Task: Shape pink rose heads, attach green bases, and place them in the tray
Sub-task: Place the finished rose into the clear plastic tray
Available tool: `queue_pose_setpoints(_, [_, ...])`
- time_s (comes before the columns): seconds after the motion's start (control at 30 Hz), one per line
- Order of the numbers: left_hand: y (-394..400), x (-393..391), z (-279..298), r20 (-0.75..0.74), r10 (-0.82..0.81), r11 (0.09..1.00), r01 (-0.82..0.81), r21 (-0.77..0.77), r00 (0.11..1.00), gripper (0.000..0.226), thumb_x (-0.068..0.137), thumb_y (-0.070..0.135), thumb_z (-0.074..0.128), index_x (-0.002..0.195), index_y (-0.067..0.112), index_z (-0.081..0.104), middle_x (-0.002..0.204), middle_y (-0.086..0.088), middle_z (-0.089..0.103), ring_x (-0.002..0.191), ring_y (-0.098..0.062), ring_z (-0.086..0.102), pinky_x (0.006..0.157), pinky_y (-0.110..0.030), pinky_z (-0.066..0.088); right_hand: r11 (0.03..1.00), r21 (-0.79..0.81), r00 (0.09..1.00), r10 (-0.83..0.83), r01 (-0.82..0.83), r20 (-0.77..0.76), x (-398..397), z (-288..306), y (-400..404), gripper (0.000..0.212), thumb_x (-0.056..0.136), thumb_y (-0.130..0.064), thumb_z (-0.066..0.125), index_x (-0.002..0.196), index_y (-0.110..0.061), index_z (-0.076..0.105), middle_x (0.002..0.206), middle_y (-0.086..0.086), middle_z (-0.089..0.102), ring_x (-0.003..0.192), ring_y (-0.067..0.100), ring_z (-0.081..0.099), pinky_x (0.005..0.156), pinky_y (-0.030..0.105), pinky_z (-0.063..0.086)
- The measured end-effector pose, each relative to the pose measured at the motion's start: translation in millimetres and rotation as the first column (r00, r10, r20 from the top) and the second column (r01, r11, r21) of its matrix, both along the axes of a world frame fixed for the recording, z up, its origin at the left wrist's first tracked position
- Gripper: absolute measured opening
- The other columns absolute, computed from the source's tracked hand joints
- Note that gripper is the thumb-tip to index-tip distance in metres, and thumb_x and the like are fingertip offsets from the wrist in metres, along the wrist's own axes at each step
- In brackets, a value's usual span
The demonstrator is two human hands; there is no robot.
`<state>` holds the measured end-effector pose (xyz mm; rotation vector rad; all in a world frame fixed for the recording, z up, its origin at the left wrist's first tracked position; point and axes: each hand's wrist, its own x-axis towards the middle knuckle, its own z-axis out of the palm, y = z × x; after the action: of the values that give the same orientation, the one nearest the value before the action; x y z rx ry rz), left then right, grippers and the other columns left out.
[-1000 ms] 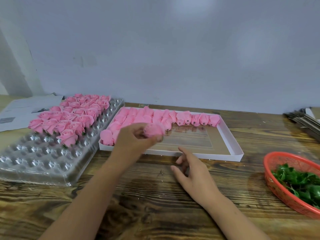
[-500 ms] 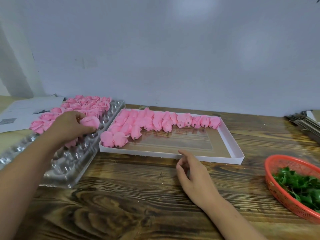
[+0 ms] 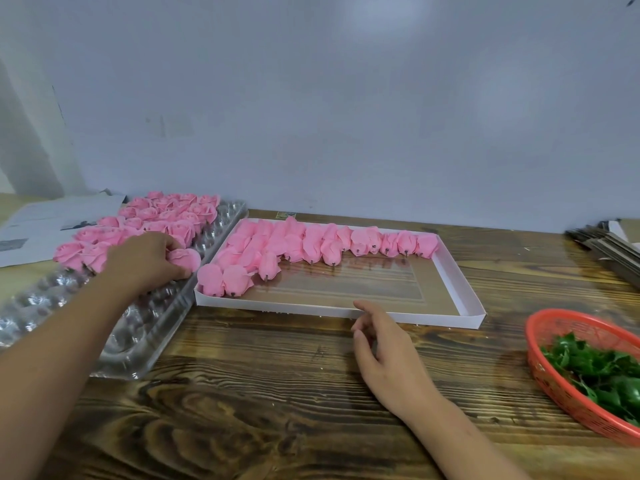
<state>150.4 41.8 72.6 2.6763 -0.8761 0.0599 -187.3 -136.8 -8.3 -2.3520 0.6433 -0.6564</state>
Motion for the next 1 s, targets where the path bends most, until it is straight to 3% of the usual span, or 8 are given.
queue_pose_setpoints(0.1, [-1.6,-1.5,3.9,-0.015,-0.008,1.000,0.009,0.029,1.000,0.035,0.079,0.026,0.082,0.110,0.016,0.069,0.085,0.000,0.068,0.066,-0.021,0.067,0.069,-0.038,0.061,1.000,0.006,1.000,-0.001,0.001,-0.007,0.4,1.1,0.1,0.043,0.101,-0.027,0.050,0.142,-0.036,0.040,0.100,-0.024,0.057,0.093,-0.005,0.058,0.068,0.014,0.049])
queue_pose_setpoints(0.23, [-0.4,-0.1,6.0,-0.026,-0.023,1.000,0.023,0.009,0.999,0.047,0.077,0.023,0.083,0.121,0.019,0.066,0.105,-0.001,0.068,0.092,-0.025,0.065,0.089,-0.044,0.057,1.000,0.012,1.000,0.000,0.000,-0.006,-0.2,2.1,0.3,0.043,0.101,-0.025,0.051,0.141,-0.037,0.040,0.098,-0.024,0.056,0.095,-0.006,0.057,0.068,0.013,0.050])
queue_pose_setpoints(0.4, [2.3,2.7,3.6,0.009,-0.013,1.000,0.013,0.022,1.000,0.040,0.076,0.014,0.083,0.114,0.017,0.072,0.090,0.001,0.067,0.086,-0.024,0.066,0.084,-0.043,0.059,1.000,0.014,1.000,0.004,-0.005,0.003,-0.7,2.9,1.0,0.043,0.101,-0.023,0.051,0.141,-0.036,0.041,0.099,-0.024,0.056,0.097,-0.004,0.057,0.071,0.015,0.051])
queue_pose_setpoints(0.7, [-1.6,-0.8,7.1,0.004,0.020,0.998,-0.020,0.068,1.000,0.038,0.073,0.014,0.084,0.108,0.020,0.073,0.083,0.007,0.067,0.086,-0.023,0.065,0.090,-0.044,0.056,1.000,0.021,1.000,-0.001,0.001,0.001,-1.3,4.2,1.8,0.043,0.101,-0.021,0.051,0.140,-0.036,0.041,0.100,-0.024,0.055,0.094,-0.004,0.057,0.070,0.013,0.048])
queue_pose_setpoints(1.0, [3.3,-12.0,6.9,-0.020,-0.018,0.999,0.019,0.028,1.000,0.053,0.077,0.017,0.076,0.129,0.017,0.065,0.116,-0.004,0.070,0.091,-0.026,0.067,0.086,-0.043,0.059,1.000,0.022,1.000,0.000,0.000,-0.003,-1.4,6.1,2.9,0.044,0.101,-0.020,0.051,0.141,-0.034,0.042,0.099,-0.024,0.056,0.090,-0.005,0.058,0.071,0.014,0.048])
